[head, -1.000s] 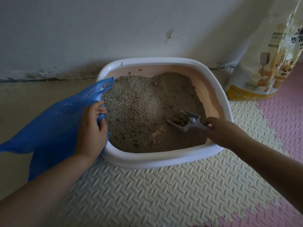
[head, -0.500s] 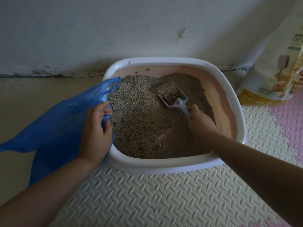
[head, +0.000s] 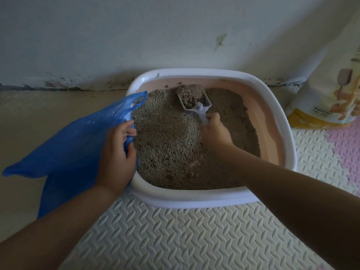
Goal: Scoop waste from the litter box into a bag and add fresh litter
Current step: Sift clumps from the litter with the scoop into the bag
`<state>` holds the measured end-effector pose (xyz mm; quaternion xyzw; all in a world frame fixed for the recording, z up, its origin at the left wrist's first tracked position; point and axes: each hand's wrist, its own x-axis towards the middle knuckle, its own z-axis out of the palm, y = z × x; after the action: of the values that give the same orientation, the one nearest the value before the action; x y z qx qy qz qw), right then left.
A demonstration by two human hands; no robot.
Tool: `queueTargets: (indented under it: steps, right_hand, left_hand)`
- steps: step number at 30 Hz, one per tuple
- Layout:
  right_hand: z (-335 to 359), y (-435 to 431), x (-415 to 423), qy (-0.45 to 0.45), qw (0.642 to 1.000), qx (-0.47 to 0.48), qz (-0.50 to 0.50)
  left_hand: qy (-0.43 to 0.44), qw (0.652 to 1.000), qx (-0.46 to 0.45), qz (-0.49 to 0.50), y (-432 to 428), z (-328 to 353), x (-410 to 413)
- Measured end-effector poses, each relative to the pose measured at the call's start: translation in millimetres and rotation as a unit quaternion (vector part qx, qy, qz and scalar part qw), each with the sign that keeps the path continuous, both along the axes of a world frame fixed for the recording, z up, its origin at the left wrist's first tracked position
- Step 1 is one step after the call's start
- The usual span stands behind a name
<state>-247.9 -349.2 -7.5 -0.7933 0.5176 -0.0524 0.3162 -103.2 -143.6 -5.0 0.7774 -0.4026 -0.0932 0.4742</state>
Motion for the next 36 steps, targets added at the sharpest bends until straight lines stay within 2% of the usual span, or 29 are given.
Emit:
queueTargets:
  steps: [5, 9, 19, 23, 30, 33, 36]
  right_hand:
    - [29.1, -2.5, -53.0, -0.024, 0.987, -0.105, 0.119]
    - [49.7, 2.9, -91.3, -0.055, 0.975, -0.164, 0.142]
    - [51.5, 28.6, -124.0, -0.087, 0.974, -0.143, 0.149]
    - [48.4, 41.6, -125.0, -0.124, 0.981, -0.111, 0.101]
    - [42.1, 52.4, -120.8, -0.131, 0.989, -0.066, 0.007]
    - [41.3, 51.6, -118.8, -0.106, 0.993, -0.033, -0.042]
    - [33.6, 40.9, -117.8, -0.064, 0.99, 0.053, -0.112]
  left_hand:
    - [-0.007, 1.0, -0.001, -0.002, 0.4, -0.5, 0.5]
    - [-0.01, 1.0, 0.0, -0.005, 0.6, -0.7, 0.9]
    - [-0.028, 1.0, 0.003, -0.004, -0.6, 0.6, 0.2]
    - [-0.035, 0.999, 0.008, -0.005, -0.5, 0.3, 0.7]
    - [-0.027, 0.999, 0.017, -0.007, 0.5, 2.8, -0.6]
    - [-0.031, 0.999, 0.019, -0.01, 0.5, 2.9, 0.1]
    - [-0.039, 0.999, 0.015, -0.013, 0.0, 1.9, 1.0]
